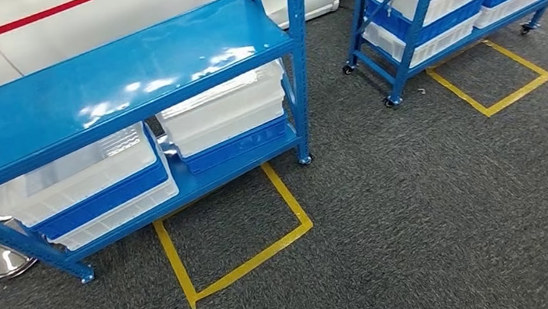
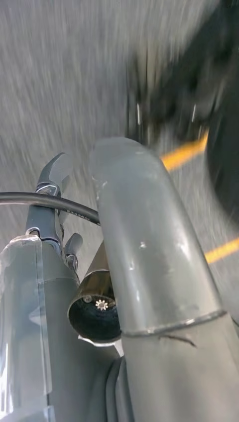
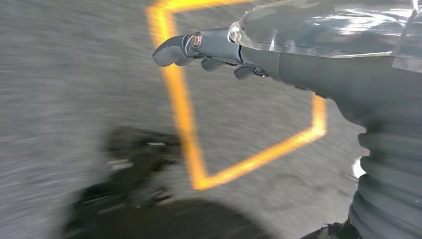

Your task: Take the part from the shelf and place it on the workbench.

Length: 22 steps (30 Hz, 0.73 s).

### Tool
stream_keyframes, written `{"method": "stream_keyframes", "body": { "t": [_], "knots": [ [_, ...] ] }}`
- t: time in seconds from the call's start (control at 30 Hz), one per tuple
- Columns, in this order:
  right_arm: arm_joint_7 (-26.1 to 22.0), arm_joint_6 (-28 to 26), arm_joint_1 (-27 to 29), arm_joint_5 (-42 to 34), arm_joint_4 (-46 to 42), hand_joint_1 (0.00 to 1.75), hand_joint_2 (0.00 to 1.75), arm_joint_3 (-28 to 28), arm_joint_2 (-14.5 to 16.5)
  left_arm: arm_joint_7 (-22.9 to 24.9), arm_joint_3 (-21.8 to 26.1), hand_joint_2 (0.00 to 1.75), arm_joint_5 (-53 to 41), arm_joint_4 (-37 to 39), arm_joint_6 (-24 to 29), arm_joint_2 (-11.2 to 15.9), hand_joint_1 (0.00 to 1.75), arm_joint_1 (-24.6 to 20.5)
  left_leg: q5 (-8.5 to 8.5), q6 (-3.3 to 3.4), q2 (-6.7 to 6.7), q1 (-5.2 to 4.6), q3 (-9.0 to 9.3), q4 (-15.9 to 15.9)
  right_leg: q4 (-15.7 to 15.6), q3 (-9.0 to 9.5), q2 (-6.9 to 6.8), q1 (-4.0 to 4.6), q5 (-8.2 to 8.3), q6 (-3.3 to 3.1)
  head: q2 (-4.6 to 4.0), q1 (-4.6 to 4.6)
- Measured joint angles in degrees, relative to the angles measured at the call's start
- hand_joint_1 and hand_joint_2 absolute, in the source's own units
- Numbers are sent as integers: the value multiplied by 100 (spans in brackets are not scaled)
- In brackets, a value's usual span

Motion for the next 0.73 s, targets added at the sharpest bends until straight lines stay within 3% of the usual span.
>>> {"method": "stream_keyframes", "body": {
  "t": [0.07, 0.1, 0.13, 0.2, 0.23, 0.3, 0.33, 0.4, 0.43, 0.47, 0.53, 0.57, 0.63, 0.73],
  "knots": [
    [-7, 3, -140, -38, -236, 0, 175, -7, 12, -3, 64, 0, -64, 188, 7, 4, 0, 167, 286, 60, 284, -26, 416, -706, -5, 29, -124, 14, -50, 62, 0, 6],
    [-18, 4, -170, -62, -279, 0, 175, -11, 15, -7, 92, 0, -111, 203, 11, 7, 0, 205, 337, 95, 388, -41, 527, -888, -12, 45, -176, 17, -72, 102, 0, 7],
    [-22, 7, -148, -90, -229, 0, 175, -15, 20, -16, 114, 0, -163, 131, 16, 8, 0, 180, 332, 129, 401, -59, 552, -931, -25, 63, -240, 17, -90, 142, 0, 10],
    [-20, 9, 36, -133, 57, 0, 175, -21, 32, -40, 143, 0, -244, -185, 22, 5, 0, -45, 365, 197, 192, -51, 542, -997, -51, 167, -395, 2, -124, 216, 0, 11],
    [-9, 10, 204, -144, 247, 0, 175, -25, 36, -53, 163, 0, -263, -379, 24, -1, 0, -234, 394, 233, 60, -31, 552, -1044, -10, 192, -323, -4, -175, 249, 0, 16],
    [1, 14, 592, -145, 616, 0, 175, -35, 40, -60, 215, 0, -282, -761, 26, -10, 0, -623, 445, 285, -176, 19, 579, -1112, 403, 25, 85, -18, -434, 292, 0, 24],
    [1, 17, 778, -145, 802, 0, 175, -38, 43, -62, 234, 0, -286, -938, 26, -14, 0, -790, 448, 297, -275, 20, 574, -1111, 764, -178, 296, -18, -614, 299, 0, 27],
    [4, 25, 1056, -145, 1086, 0, 175, -40, 43, -64, 262, 0, -291, -1205, 29, -16, 0, -1021, 442, 303, -455, 15, 564, -1097, 1420, -591, 441, -16, -824, 306, 0, 29],
    [4, 23, 1135, -145, 1165, 0, 175, -40, 40, -66, 270, 0, -291, -1280, 31, -17, 0, -1080, 435, 299, -537, 14, 570, -1093, 1492, -684, 456, -15, -754, 306, 0, 28],
    [1, 21, 1161, -145, 1202, 0, 175, -41, 36, -64, 277, 0, -291, -1317, 33, -17, 0, -1092, 425, 289, -606, 15, 584, -1089, 1340, -666, 467, -15, -570, 304, 0, 28],
    [-8, 16, 1078, -145, 1149, 0, 175, -42, 32, -58, 284, 0, -290, -1278, 35, -21, 0, -1001, 390, 251, -704, 23, 614, -1076, 608, -389, 617, -37, -86, 294, 0, 28],
    [-13, 14, 989, -145, 1088, 0, 175, -43, 32, -52, 288, 0, -290, -1211, 34, -25, 0, -913, 362, 219, -734, 20, 611, -1060, 293, -254, 707, -37, 72, 280, 0, 30],
    [-23, 14, 726, -145, 871, 0, 175, -45, 44, -43, 300, 0, -289, -997, 32, -35, 0, -651, 330, 161, -787, 16, 587, -1046, 45, -133, 788, -26, 161, 229, 0, 26],
    [-29, 15, 300, -145, 392, 0, 175, -46, 68, -35, 315, 0, -289, -531, 31, -47, 0, -232, 315, 100, -848, 16, 579, -1039, 24, -116, 653, -19, 160, 140, 0, 23]
  ]
}}
